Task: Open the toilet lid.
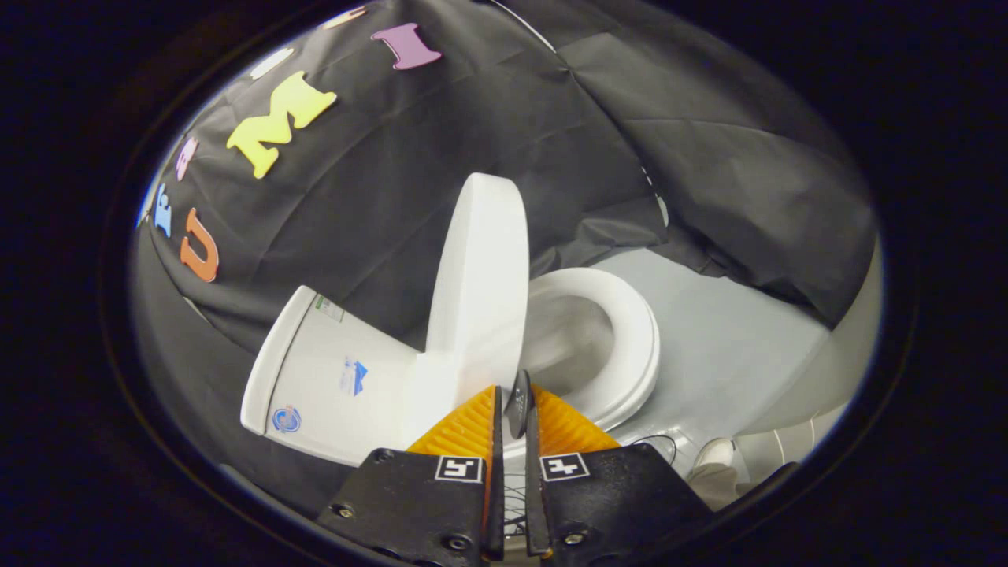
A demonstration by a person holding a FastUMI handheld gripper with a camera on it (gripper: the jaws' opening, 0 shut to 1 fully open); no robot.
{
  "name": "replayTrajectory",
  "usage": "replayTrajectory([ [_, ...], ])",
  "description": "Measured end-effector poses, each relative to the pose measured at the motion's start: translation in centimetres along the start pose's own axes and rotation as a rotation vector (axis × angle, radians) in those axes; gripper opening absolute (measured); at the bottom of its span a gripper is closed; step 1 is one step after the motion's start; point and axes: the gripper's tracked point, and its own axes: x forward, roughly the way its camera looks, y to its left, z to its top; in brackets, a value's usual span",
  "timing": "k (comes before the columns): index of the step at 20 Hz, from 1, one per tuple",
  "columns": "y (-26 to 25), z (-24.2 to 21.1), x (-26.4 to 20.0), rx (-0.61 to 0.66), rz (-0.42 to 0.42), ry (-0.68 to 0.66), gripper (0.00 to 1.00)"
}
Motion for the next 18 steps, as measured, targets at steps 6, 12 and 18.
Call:
replayTrajectory([
  [6, 2.1, 0.1, -0.8, -0.092, -0.036, -0.033, 0.14],
  [12, 4.8, 0.0, -1.8, -0.148, -0.049, -0.068, 0.14],
  [18, 7.8, -0.4, -2.4, -0.196, -0.046, -0.092, 0.14],
])
